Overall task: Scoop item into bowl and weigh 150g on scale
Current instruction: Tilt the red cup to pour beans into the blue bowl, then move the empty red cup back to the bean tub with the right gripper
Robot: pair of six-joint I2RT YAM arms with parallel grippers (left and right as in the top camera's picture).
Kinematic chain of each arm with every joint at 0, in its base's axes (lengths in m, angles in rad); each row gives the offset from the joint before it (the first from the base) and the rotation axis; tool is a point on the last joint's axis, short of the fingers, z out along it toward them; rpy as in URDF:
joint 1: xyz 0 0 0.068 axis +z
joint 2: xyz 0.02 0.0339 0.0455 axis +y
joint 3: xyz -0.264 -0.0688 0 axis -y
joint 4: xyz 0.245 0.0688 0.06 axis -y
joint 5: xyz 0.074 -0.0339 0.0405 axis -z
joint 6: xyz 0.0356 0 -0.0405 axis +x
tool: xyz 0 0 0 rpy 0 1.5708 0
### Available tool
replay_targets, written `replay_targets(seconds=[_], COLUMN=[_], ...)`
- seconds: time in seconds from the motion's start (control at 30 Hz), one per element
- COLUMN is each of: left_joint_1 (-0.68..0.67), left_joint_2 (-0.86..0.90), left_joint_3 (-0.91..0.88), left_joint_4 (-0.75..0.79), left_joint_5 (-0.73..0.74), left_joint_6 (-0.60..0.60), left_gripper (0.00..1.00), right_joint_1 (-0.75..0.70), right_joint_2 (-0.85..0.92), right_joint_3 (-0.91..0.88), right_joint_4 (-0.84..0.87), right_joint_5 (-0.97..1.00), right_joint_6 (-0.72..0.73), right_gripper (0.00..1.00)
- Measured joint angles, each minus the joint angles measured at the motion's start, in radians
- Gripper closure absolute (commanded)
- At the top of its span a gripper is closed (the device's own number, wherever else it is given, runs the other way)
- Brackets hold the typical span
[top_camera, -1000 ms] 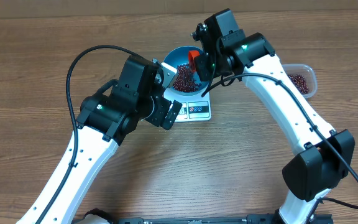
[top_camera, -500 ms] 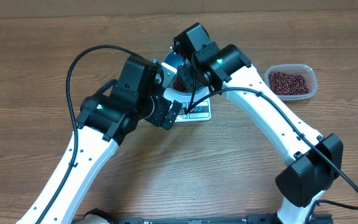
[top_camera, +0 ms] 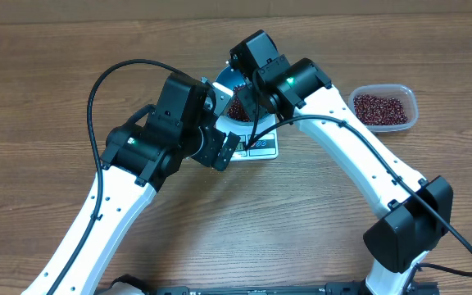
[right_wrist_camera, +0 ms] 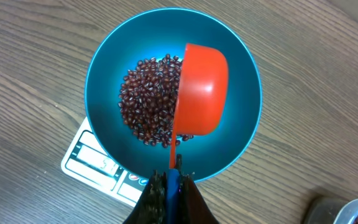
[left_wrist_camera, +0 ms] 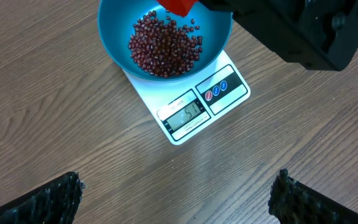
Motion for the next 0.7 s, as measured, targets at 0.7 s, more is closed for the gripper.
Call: replay_targets(seconds=[0.7], left_joint_1=[0.000], left_joint_2=[0.000], left_joint_3=[0.000], left_joint_4=[0.000], left_joint_5=[0.000], left_joint_6=[0.000], left_gripper=[0.00], right_joint_1=[-0.499], right_joint_2=[-0.067], right_joint_3=[0.000], right_joint_4=[-0.029], right_joint_5=[-0.720], right_joint_6=[0.000], right_gripper=[0.96])
